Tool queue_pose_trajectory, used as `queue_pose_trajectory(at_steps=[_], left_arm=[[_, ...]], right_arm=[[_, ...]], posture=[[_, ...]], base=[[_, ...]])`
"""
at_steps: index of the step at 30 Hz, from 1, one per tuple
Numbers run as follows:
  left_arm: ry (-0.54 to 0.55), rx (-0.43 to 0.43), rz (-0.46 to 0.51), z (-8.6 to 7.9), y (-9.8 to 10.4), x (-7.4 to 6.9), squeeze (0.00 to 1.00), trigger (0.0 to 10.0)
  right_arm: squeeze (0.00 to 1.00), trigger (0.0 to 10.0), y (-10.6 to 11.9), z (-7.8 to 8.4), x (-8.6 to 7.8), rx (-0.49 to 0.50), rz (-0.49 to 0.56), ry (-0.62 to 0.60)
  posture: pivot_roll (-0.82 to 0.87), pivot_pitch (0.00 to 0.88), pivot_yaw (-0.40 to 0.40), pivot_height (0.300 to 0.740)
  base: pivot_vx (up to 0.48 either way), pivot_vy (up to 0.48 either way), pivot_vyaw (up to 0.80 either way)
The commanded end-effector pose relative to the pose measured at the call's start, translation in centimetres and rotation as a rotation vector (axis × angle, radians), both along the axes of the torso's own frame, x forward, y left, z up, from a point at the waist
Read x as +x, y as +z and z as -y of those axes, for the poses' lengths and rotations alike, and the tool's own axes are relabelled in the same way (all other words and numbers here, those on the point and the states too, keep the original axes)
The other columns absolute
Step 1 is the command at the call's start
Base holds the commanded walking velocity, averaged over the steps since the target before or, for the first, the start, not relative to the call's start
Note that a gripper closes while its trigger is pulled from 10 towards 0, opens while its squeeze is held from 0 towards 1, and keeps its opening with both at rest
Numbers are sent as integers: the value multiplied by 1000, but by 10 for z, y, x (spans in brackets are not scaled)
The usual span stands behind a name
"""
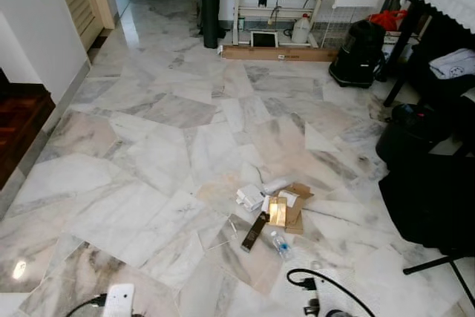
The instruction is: Sweep floor
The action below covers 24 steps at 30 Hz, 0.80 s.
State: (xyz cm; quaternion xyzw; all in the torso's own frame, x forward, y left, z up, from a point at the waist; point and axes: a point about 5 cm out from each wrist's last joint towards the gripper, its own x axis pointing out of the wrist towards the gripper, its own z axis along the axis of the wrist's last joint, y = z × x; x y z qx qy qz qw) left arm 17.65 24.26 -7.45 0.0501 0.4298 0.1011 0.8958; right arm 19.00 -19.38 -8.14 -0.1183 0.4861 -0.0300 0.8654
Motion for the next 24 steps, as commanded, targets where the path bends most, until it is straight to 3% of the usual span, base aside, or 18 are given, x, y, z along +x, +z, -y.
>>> queue_pose_trajectory(at_steps=[1,5,6,9,14,16,24], left_arm=[[3,46,55,-7,8,10,0,10000],[59,87,203,-20,29,34,0,10000],[59,87,203,-20,29,34,0,10000],[73,121,336,-28,52,59,0,10000],[61,156,484,-31,81,88,0,10000],[34,165,545,-25,90,99,0,10000],[-6,142,643,-8,101,110,0,10000]], right_arm=[[0,10000,8,15,10,-128,40,36],[0,10000,29,34,35,-245,170,-25],[0,10000,29,34,35,-245,170,-25],[0,10000,54,47,62,-293,347,-142],[0,10000,87,53,91,-311,547,-232],[0,10000,97,50,101,-259,623,-277],[0,10000,96,40,102,-241,659,-298]], posture=[[3,13,-64,740],[6,14,-64,740],[6,14,-64,740],[6,14,-63,740],[4,15,-61,740],[3,16,-60,740],[8,16,-60,740]], base=[[0,0,0],[0,0,0],[0,0,0],[0,0,0],[0,0,0],[0,0,0],[0,0,0]])
